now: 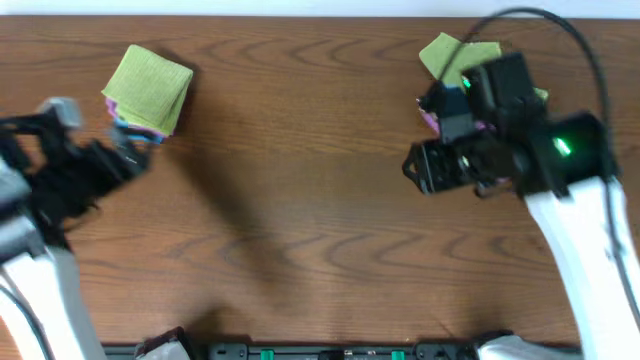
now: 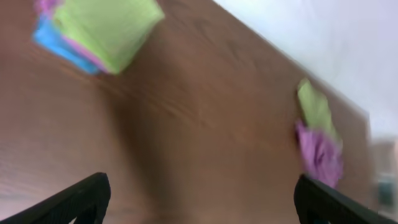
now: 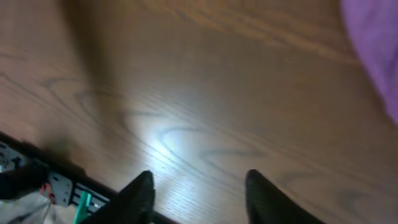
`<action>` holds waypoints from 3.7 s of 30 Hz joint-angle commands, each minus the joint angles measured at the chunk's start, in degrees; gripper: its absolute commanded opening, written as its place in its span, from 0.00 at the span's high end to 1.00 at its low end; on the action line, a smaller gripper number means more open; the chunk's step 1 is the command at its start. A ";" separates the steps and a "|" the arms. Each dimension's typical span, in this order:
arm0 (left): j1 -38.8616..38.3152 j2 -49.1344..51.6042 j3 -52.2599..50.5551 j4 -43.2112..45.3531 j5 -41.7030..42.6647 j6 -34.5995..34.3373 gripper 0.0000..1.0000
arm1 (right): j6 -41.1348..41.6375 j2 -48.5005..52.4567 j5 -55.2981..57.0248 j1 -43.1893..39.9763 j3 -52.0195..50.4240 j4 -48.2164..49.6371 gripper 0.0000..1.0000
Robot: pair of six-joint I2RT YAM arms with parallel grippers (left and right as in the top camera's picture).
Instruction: Fold the cloth
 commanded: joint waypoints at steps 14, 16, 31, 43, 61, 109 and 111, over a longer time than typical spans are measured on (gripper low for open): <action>-19.10 -41.99 -26.23 -5.62 -8.57 4.26 0.05 | 2.14 -43.76 0.42 5.05 -43.25 17.99 0.14; -19.10 -43.56 -29.49 -5.16 -6.62 4.09 0.05 | 3.67 -44.48 0.46 5.05 -46.05 19.08 0.01; -19.10 -43.67 -31.69 -7.63 -6.23 -7.56 0.05 | 8.22 -43.93 0.46 5.05 -49.03 17.53 0.01; -19.98 -44.92 -31.78 -5.70 -14.84 -5.81 0.05 | 8.22 -43.93 0.46 5.05 -49.03 17.53 0.01; -33.22 -59.93 -55.45 18.10 -29.31 15.19 0.05 | 8.22 -43.93 0.46 5.05 -49.03 17.53 0.01; -31.76 -64.06 -65.22 18.25 -34.93 -1.33 0.05 | 1.01 -46.95 11.10 4.61 -51.80 26.51 0.01; -31.76 -64.06 -65.22 18.25 -34.91 -1.33 0.05 | -3.96 -50.21 11.56 3.13 -54.69 31.56 0.01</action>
